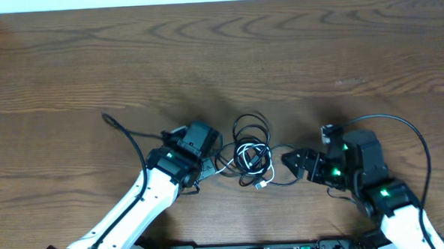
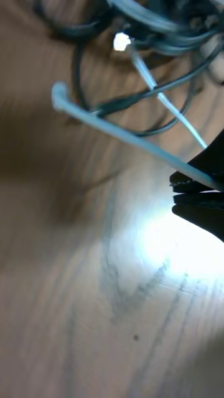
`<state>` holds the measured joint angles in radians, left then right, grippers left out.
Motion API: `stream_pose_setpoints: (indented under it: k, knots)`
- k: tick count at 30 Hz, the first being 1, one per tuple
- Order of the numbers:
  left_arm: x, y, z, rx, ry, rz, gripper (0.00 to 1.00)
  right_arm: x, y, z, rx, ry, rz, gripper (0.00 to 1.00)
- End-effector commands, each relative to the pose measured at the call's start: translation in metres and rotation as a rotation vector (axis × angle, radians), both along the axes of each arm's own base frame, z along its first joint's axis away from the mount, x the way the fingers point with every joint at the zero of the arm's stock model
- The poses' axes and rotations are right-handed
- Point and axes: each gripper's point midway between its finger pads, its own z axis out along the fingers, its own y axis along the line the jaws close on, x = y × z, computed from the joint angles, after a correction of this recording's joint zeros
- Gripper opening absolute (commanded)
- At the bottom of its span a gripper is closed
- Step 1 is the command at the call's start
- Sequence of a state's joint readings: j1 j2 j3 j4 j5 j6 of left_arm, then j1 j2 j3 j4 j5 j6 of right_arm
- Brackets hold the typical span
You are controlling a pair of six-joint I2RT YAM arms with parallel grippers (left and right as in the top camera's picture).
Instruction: Untangle cables
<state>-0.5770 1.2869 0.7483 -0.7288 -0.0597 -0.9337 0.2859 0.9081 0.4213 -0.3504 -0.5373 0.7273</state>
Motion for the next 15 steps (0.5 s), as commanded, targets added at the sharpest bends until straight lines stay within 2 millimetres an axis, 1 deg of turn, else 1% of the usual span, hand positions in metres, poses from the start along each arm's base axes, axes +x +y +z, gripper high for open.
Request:
stream_pose_setpoints:
  k: [1,3,6,8,9,10,12,13,14,15]
  knots:
    - [-0.003,0.016,-0.018,0.012,-0.021,0.210,0.08,-0.004,0.027,0.007,0.103,-0.008,0.147,0.81]
    - [-0.002,0.015,-0.025,-0.010,-0.037,0.238,0.08,0.000,0.042,0.009,0.136,-0.049,0.219,0.81]
    - [0.002,0.008,-0.031,-0.070,-0.057,0.283,0.08,0.004,0.059,0.000,0.146,-0.053,0.267,0.81]
    - [0.008,0.001,-0.030,-0.107,-0.078,0.282,0.08,0.002,0.070,-0.008,0.158,-0.025,0.284,0.80]
    - [0.011,-0.001,-0.029,-0.118,-0.091,0.282,0.14,0.001,0.078,-0.012,0.166,-0.012,0.299,0.80]
    - [0.014,-0.003,-0.028,-0.128,-0.102,0.282,0.25,0.000,0.085,-0.015,0.174,-0.011,0.316,0.80]
    - [0.019,-0.004,-0.026,-0.137,-0.122,0.284,0.52,-0.003,0.101,-0.018,0.192,-0.018,0.354,0.79]
    - [0.021,-0.004,-0.025,-0.134,-0.133,0.286,0.62,-0.004,0.107,-0.019,0.197,-0.024,0.366,0.78]
    - [0.023,-0.003,-0.024,-0.130,-0.141,0.289,0.71,-0.005,0.114,-0.023,0.196,-0.028,0.372,0.78]
    - [0.024,-0.001,-0.024,-0.121,-0.150,0.292,0.75,-0.005,0.119,-0.028,0.186,-0.025,0.363,0.78]
